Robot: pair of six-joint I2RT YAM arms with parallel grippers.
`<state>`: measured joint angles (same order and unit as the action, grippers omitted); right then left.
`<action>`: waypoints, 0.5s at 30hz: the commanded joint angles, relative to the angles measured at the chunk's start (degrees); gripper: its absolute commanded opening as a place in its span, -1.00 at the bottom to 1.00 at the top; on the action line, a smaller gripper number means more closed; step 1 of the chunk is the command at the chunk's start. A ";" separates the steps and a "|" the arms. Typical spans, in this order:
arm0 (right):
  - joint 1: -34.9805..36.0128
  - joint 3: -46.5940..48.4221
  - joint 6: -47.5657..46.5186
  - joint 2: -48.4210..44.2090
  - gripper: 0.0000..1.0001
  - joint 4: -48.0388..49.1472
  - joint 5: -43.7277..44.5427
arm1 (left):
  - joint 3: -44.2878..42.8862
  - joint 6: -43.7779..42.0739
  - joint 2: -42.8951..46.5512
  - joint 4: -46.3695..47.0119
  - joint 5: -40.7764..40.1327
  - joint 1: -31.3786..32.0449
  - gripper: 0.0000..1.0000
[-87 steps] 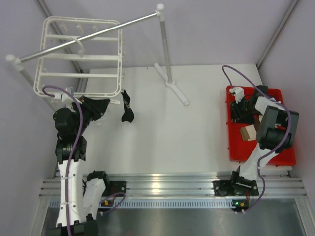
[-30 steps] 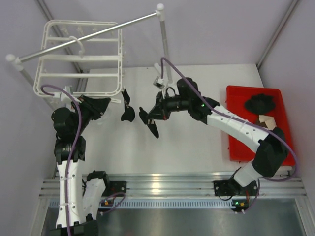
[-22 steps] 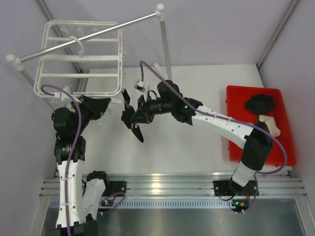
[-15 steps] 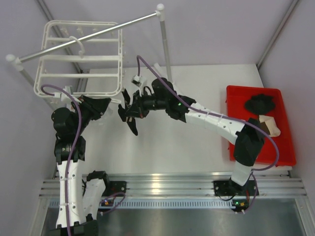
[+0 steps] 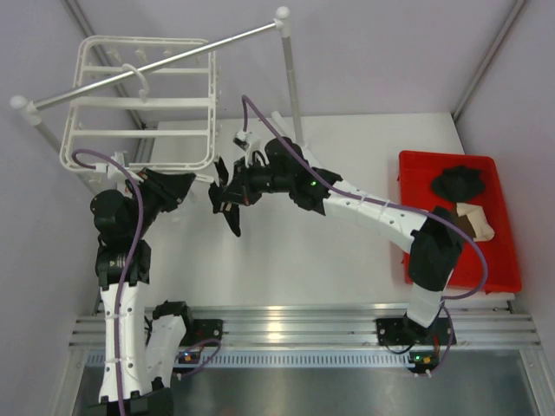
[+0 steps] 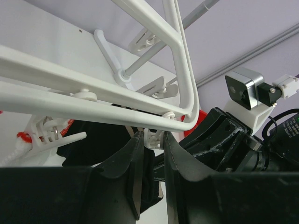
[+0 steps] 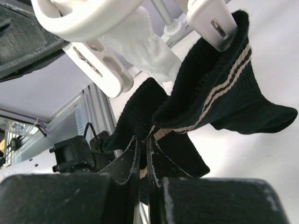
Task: Clip the socks to the hanger
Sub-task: Clamp the sock onto the hanger.
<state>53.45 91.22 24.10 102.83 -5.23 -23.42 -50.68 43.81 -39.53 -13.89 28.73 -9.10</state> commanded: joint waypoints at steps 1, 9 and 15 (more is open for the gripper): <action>-0.10 3.96 1.39 0.44 -1.00 4.00 0.74 | -1.09 -0.39 0.24 0.27 1.33 -0.13 -1.00; -0.19 5.20 1.74 1.06 -1.00 4.09 0.92 | -0.83 -0.83 0.24 -0.17 1.15 -0.13 -1.00; -0.10 5.55 1.57 1.15 -1.00 4.27 0.92 | -0.83 -1.01 0.07 -0.26 1.15 -0.13 -1.00</action>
<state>53.45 93.23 25.17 103.81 -4.05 -22.90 -50.68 43.46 -39.53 -14.26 28.73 -9.10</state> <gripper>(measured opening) 0.020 0.261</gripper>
